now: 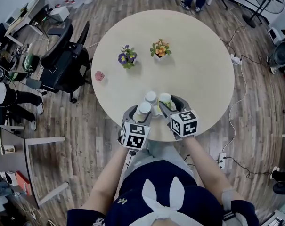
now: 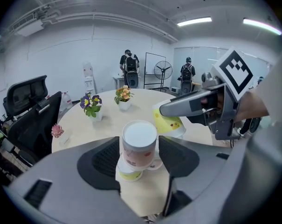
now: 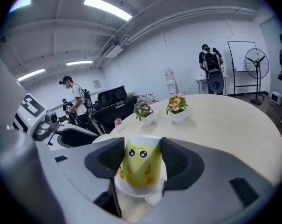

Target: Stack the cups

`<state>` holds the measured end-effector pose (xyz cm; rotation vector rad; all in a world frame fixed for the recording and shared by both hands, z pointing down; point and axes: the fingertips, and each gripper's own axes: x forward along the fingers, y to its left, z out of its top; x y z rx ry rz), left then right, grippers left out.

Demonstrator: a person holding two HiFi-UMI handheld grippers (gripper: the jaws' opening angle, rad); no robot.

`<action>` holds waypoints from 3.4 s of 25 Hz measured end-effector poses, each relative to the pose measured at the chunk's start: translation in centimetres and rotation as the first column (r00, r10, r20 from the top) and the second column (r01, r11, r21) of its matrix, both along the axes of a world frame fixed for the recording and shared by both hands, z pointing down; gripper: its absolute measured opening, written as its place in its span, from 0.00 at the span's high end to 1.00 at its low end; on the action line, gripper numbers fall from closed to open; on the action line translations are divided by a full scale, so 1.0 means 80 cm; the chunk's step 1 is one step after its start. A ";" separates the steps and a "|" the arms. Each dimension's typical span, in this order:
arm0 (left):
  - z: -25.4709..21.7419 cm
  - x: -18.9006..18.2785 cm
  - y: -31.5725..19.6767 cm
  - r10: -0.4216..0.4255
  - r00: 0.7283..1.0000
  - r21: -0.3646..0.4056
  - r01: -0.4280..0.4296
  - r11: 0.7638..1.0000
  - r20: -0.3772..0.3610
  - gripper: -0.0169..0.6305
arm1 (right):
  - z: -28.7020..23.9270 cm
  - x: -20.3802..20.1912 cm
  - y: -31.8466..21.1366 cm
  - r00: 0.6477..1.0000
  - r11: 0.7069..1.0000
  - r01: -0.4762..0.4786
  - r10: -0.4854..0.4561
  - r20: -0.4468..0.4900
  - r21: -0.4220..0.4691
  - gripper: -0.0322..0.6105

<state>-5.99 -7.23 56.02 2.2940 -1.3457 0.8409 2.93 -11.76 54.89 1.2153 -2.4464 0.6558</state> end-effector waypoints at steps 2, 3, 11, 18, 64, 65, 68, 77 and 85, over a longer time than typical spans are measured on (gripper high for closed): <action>0.001 -0.001 0.001 -0.001 1.000 -0.005 0.001 1.000 0.002 0.58 | 0.001 -0.003 0.001 1.000 0.999 0.007 -0.006 -0.027 0.036 0.56; 0.002 -0.001 0.002 -0.003 1.000 -0.009 0.003 1.000 0.003 0.58 | 0.002 -0.004 0.002 0.999 0.998 0.012 -0.009 -0.041 0.055 0.56; 0.003 -0.002 0.000 -0.004 1.000 -0.017 0.004 1.000 0.015 0.58 | 0.005 -0.008 0.004 0.996 0.992 0.035 -0.025 -0.080 0.124 0.56; 0.004 -0.003 0.000 0.001 1.000 -0.018 -0.001 1.000 0.013 0.58 | 0.007 -0.006 0.020 0.992 0.988 0.065 -0.047 -0.121 0.142 0.56; -0.015 -0.011 0.011 0.017 0.993 -0.082 -0.026 0.996 -0.113 0.55 | -0.016 -0.003 0.058 0.993 0.989 0.118 -0.117 -0.018 0.086 0.44; -0.022 -0.017 0.009 0.006 0.992 -0.074 -0.016 0.997 -0.128 0.55 | -0.023 0.002 0.057 0.994 0.990 0.105 -0.105 -0.003 0.093 0.45; -0.041 -0.038 0.003 -0.028 0.985 -0.056 0.019 0.998 -0.173 0.55 | -0.045 0.017 0.055 0.997 0.990 0.072 -0.075 0.022 0.120 0.45; -0.057 -0.103 -0.019 -0.130 0.971 -0.058 0.121 0.991 -0.199 0.55 | -0.095 0.061 0.012 0.996 0.978 0.077 -0.082 0.018 0.191 0.47; -0.049 -0.111 -0.041 -0.127 0.971 -0.076 0.114 0.991 -0.203 0.55 | -0.098 0.039 -0.042 0.956 0.939 0.288 -0.272 -0.107 0.187 0.49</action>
